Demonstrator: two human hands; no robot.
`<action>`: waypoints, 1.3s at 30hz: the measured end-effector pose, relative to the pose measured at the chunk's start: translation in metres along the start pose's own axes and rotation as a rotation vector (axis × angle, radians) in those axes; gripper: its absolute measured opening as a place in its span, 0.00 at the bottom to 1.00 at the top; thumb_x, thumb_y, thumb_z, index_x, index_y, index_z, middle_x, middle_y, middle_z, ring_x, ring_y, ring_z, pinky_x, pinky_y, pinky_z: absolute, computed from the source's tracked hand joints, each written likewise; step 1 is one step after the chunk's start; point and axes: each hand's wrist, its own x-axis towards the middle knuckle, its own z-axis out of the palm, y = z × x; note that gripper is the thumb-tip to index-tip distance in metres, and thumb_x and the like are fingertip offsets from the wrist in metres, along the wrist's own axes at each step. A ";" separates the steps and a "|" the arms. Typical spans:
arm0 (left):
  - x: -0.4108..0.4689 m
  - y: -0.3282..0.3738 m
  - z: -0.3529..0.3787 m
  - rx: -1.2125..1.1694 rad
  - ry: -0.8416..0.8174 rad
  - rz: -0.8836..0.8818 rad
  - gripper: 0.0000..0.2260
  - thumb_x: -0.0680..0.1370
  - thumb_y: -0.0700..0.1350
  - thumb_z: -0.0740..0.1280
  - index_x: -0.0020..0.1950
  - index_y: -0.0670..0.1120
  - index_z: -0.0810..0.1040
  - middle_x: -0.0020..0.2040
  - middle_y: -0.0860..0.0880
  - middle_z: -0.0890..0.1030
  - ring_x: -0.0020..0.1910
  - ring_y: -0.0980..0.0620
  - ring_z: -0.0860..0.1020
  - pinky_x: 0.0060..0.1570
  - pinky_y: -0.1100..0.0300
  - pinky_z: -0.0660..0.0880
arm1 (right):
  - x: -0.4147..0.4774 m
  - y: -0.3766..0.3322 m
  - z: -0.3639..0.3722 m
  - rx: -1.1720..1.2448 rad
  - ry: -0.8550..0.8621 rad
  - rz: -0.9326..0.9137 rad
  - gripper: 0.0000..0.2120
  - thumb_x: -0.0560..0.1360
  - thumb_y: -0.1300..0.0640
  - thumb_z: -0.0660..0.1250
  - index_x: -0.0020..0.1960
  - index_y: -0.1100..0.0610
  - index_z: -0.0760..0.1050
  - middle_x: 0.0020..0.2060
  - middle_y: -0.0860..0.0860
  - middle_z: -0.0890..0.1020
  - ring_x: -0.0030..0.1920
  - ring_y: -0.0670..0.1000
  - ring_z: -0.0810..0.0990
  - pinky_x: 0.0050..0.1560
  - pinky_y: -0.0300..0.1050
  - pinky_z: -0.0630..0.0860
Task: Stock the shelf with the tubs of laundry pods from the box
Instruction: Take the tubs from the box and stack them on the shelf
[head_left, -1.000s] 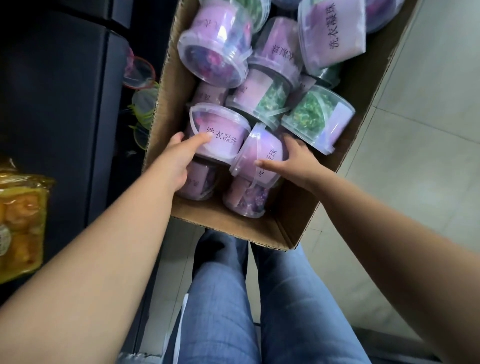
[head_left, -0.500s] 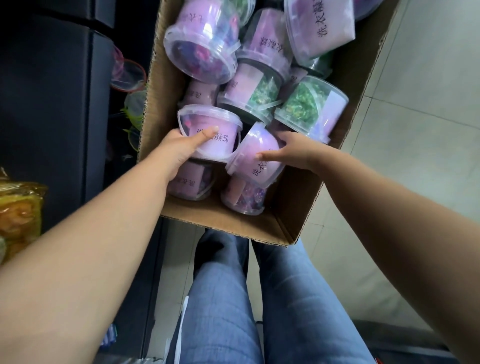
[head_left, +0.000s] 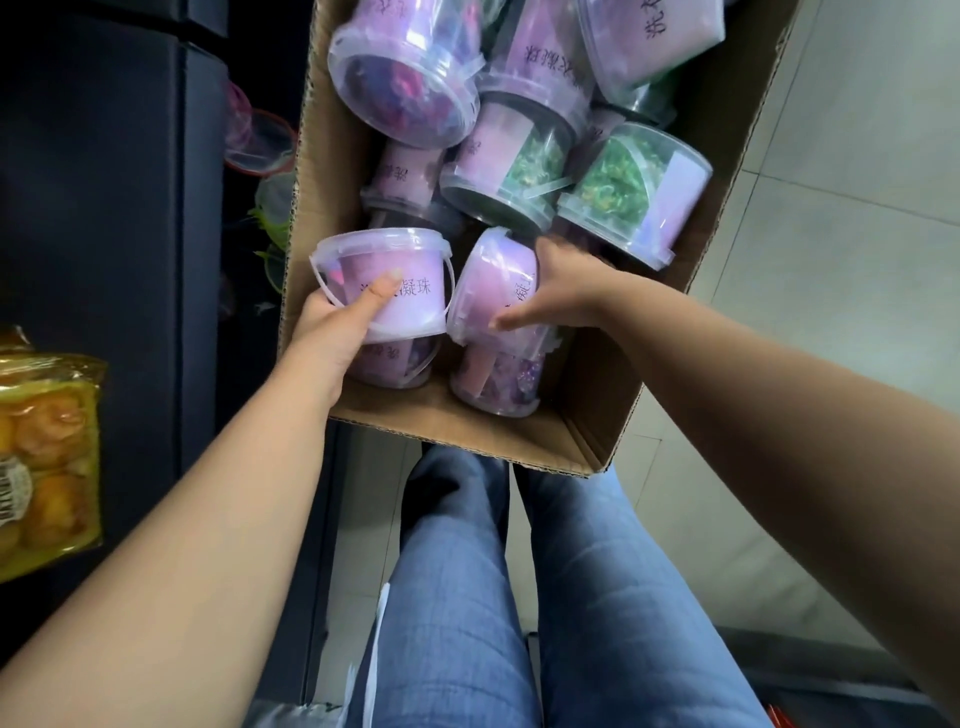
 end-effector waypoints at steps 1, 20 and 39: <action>-0.001 -0.001 -0.003 -0.003 0.011 0.007 0.25 0.54 0.62 0.73 0.45 0.51 0.79 0.51 0.51 0.82 0.55 0.50 0.79 0.60 0.54 0.73 | -0.001 -0.003 0.000 -0.016 0.008 -0.009 0.46 0.64 0.39 0.73 0.71 0.61 0.58 0.70 0.57 0.66 0.69 0.57 0.65 0.64 0.46 0.65; -0.170 0.091 -0.030 -0.371 -0.130 0.356 0.28 0.53 0.58 0.79 0.46 0.48 0.75 0.39 0.52 0.84 0.34 0.60 0.82 0.34 0.64 0.79 | -0.187 -0.074 -0.081 1.090 0.200 -0.252 0.05 0.74 0.57 0.66 0.40 0.54 0.77 0.32 0.46 0.81 0.38 0.50 0.73 0.38 0.39 0.67; -0.447 0.034 -0.065 -0.788 0.255 0.881 0.43 0.42 0.59 0.81 0.55 0.47 0.75 0.45 0.50 0.85 0.46 0.53 0.83 0.41 0.59 0.80 | -0.400 -0.165 -0.099 0.584 -0.163 -1.073 0.45 0.45 0.43 0.81 0.58 0.57 0.73 0.50 0.52 0.84 0.53 0.52 0.82 0.55 0.46 0.77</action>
